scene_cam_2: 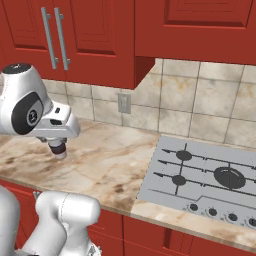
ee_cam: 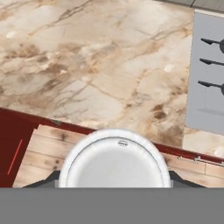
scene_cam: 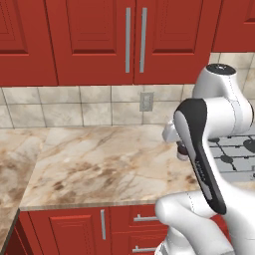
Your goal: Move the drinks to the dining counter.
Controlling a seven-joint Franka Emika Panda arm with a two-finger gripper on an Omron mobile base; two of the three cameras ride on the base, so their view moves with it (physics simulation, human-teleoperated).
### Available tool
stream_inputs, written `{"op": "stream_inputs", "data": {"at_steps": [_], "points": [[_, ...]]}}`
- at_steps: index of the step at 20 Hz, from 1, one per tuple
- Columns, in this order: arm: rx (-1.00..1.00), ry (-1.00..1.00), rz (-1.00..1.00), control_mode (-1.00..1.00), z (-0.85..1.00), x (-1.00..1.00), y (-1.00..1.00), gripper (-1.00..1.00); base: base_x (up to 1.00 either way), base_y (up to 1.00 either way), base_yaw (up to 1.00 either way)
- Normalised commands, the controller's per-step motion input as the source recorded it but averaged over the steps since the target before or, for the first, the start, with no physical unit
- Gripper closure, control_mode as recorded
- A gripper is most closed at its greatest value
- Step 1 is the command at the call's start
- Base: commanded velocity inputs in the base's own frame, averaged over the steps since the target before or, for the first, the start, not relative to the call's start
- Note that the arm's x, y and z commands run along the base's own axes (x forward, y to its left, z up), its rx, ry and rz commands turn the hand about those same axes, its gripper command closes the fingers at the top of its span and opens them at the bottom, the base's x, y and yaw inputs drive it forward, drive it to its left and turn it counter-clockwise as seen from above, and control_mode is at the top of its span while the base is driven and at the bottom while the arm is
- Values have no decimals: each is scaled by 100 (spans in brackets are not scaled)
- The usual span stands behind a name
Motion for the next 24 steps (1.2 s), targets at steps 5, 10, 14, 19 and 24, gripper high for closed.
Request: {"op": "stream_inputs", "data": {"at_steps": [5, 10, 14, 19, 24], "points": [[0, 0, 0, -100, 0, -6, 0, 100, 0, 0, 0], [0, 0, 0, 100, 0, -2, 0, 100, 0, 0, 0], [0, 0, 0, 100, 0, 0, 0, 100, -9, 0, 0], [0, 0, 0, 100, 0, 0, 0, 100, -29, 0, -11], [0, 0, 0, 100, 0, 0, 0, 100, -62, -4, -19]]}}
